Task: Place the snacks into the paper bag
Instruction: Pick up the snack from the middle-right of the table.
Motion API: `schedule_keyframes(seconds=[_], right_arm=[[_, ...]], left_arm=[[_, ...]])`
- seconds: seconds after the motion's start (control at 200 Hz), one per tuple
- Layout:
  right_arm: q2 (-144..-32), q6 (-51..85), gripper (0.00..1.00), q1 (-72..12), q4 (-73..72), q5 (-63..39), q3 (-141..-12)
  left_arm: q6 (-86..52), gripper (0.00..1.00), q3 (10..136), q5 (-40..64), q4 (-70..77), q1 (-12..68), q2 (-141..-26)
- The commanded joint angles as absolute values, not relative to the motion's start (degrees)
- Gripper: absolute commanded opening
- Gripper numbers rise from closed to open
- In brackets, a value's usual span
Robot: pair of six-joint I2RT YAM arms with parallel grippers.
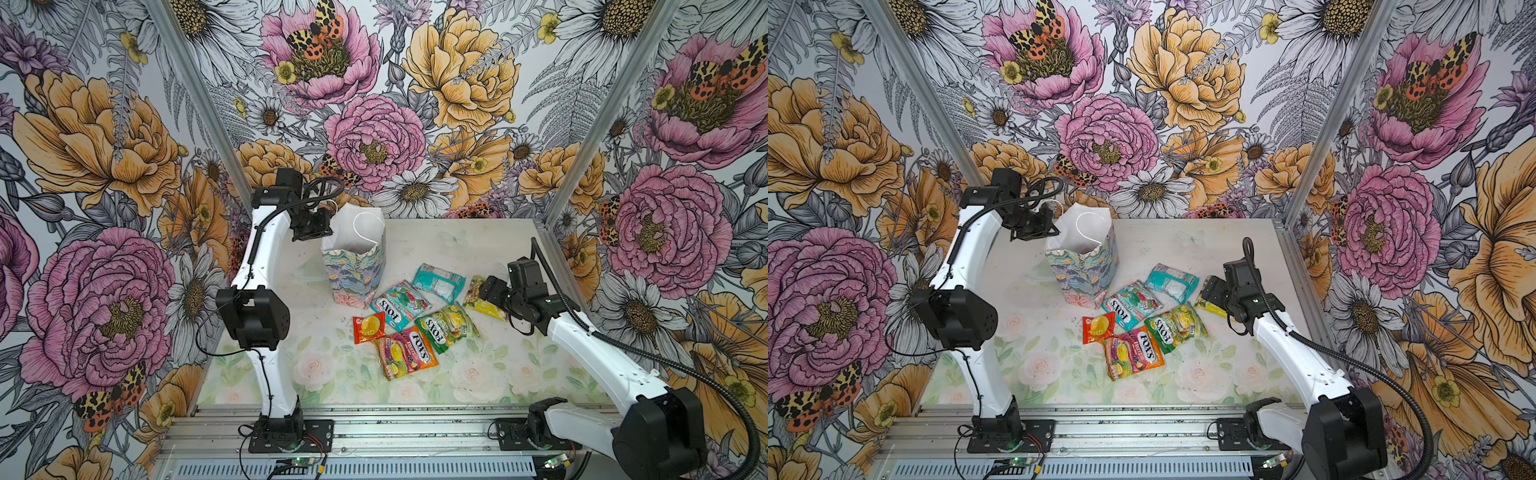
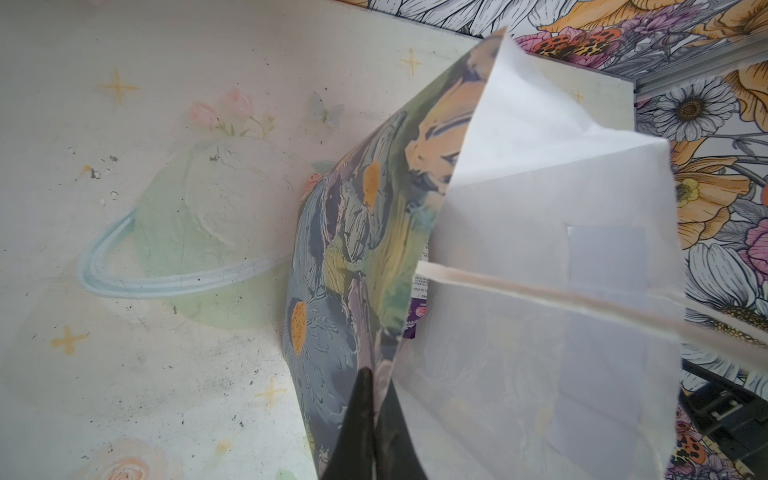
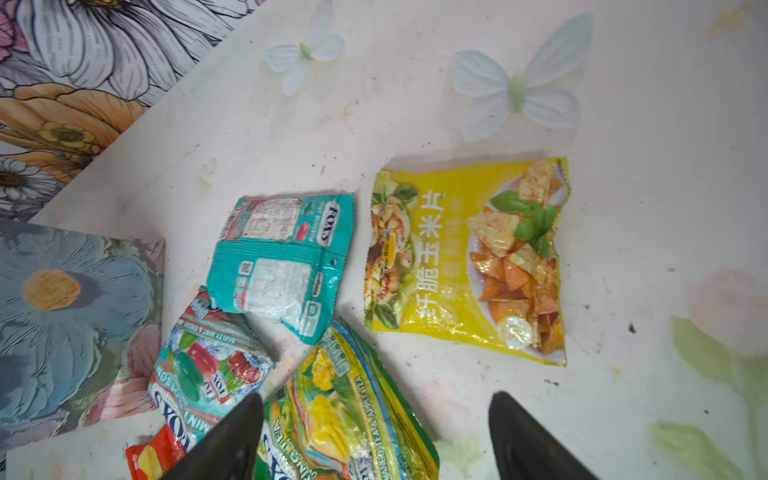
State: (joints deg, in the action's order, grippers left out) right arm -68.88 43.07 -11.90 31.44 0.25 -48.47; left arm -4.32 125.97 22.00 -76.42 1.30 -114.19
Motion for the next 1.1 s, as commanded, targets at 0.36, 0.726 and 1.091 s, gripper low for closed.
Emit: schedule_keyframes(seconds=[0.36,0.726,1.091], right_arm=[[-77.26,39.22,0.77,-0.08,27.94,-0.85,-49.22],[-83.17,38.40,0.68,3.14,23.15,-3.14,-49.23],[-87.57,38.50,0.64,3.79,19.21,-4.31,-48.38]], left_arm=[[-3.78,0.00,125.32,22.41,-76.25,1.58,-112.76],[-3.71,0.00,125.15,22.41,-76.21,1.66,-112.67],[-3.71,0.00,125.28,22.42,-76.23,1.88,-112.81]])
